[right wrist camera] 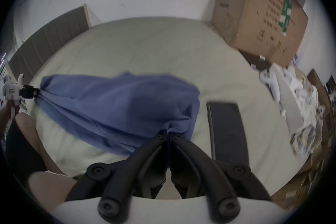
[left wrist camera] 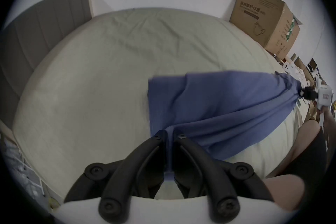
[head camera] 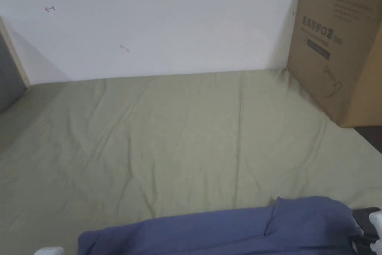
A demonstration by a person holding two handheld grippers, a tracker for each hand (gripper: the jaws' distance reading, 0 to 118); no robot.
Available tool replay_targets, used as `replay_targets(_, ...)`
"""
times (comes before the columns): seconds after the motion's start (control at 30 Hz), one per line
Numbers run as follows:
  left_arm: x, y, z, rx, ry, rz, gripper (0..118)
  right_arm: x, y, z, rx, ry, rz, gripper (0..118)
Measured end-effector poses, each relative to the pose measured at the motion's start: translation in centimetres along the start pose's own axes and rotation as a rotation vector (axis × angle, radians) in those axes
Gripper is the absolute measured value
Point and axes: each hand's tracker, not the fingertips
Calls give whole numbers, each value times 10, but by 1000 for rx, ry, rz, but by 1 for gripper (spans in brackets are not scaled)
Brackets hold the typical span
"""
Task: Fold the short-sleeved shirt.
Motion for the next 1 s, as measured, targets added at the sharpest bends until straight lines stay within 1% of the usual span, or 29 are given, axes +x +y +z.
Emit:
replay_targets(0.03, 1, -6, 7, 98, 16, 6, 11, 0, -8, -3, 4, -8, -7, 2)
replay_targets(0.07, 2, -5, 10, 109, 20, 13, 11, -2, -14, -4, 13, -29, -9, 2)
replay_targets(0.1, 2, -5, 12, 77, 16, 34, 20, -6, -19, -3, 39, -44, 5, 4)
replay_targets(0.13, 1, -3, 15, 55, 24, 48, 35, -8, -22, 0, 72, -60, 36, 11)
replay_targets(0.17, -2, -2, 19, 10, 48, 53, 60, -9, -25, 6, 105, -75, 57, 34)
replay_targets(0.2, -7, -1, 26, -12, 47, 69, 100, -8, -26, 11, 130, -91, 60, 86)
replay_targets(0.23, -11, 1, 35, -2, 21, 97, 117, -7, -28, 20, 150, -103, 44, 116)
replay_targets(0.27, -16, -2, 53, 65, -22, 123, 118, -6, -30, 33, 229, -111, 37, 118)
replay_targets(0.3, -18, -3, 67, 97, -52, 145, 115, -14, -26, 50, 266, -69, 4, 118)
replay_targets(0.33, -20, -4, 83, 109, -76, 171, 114, -18, -25, 67, 293, -59, -27, 118)
replay_targets(0.4, -27, -6, 113, 170, -121, 205, 114, -29, -24, 99, 313, 3, -78, 114)
replay_targets(0.43, -28, -7, 129, 216, -100, 226, 107, -39, -28, 120, 342, 42, -88, 107)
replay_targets(0.47, -29, -9, 142, 269, -108, 232, 90, -47, -31, 132, 396, 48, -91, 90)
replay_targets(0.5, -38, -9, 144, 285, -139, 216, 48, -57, -34, 141, 415, 53, -79, 42)
replay_targets(0.53, -41, -8, 145, 282, -141, 205, 11, -68, -32, 146, 408, 27, -79, 1)
replay_targets(0.57, -46, -6, 142, 276, -133, 214, 0, -77, -28, 151, 412, 7, -95, 0)
replay_targets(0.6, -55, -1, 138, 279, -152, 259, 0, -83, -27, 156, 415, 24, -135, 0)
replay_targets(0.63, -67, 7, 128, 225, -244, 306, 0, -90, -24, 163, 397, 128, -164, 0)
replay_targets(0.67, -80, 14, 115, 191, -317, 362, 0, -99, -18, 165, 379, 182, -164, 0)
replay_targets(0.7, -91, 21, 103, 158, -369, 375, 0, -107, -13, 163, 391, 130, -129, 0)
replay_targets(0.73, -102, 30, 89, 129, -392, 382, 0, -116, -8, 163, 386, 113, -57, 0)
replay_targets(0.77, -108, 39, 73, 108, -406, 387, 3, -123, -3, 163, 379, 115, -17, 0)
replay_targets(0.8, -119, 47, 59, 75, -435, 405, 34, -120, 6, 162, 383, 124, -34, 0)
replay_targets(0.83, -131, 53, 43, 36, -487, 455, 77, -114, 13, 161, 393, 143, -55, 0)
replay_targets(0.87, -135, 57, 26, -8, -505, 497, 114, -116, 19, 161, 394, 195, -84, 0)
replay_targets(0.9, -135, 59, 10, -52, -525, 524, 115, -119, 24, 161, 392, 199, -93, 0)
replay_targets(0.93, -137, 61, -7, -126, -557, 539, 111, -123, 28, 160, 395, 184, -86, 0)
replay_targets(0.97, -138, 67, -30, -128, -570, 561, 110, -127, 31, 160, 397, 181, -73, 0)
replay_targets(1.0, -132, 70, -46, -181, -531, 567, 112, -130, 34, 159, 397, 176, -59, 0)
